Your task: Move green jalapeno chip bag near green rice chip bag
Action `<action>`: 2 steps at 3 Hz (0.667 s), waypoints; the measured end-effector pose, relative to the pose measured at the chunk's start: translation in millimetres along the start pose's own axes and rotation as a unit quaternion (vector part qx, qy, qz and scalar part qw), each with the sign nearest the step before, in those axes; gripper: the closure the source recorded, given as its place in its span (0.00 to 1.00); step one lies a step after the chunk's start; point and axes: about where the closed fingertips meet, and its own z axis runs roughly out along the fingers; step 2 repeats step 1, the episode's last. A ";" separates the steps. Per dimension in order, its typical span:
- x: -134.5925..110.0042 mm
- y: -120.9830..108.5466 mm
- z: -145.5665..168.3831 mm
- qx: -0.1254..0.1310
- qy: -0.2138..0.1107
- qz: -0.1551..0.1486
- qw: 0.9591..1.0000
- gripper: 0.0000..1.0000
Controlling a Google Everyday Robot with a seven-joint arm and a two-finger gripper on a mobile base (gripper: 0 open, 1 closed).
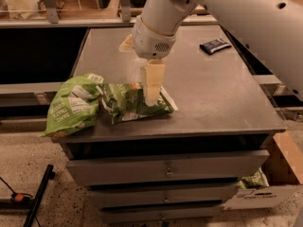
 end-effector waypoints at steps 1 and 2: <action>0.0 0.0 0.0 0.000 0.000 0.000 1.000 0.00; 0.0 0.0 0.0 0.000 0.000 0.000 1.000 0.00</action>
Offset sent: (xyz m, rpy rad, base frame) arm 0.0000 0.0000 0.0000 0.0000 0.0000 0.0000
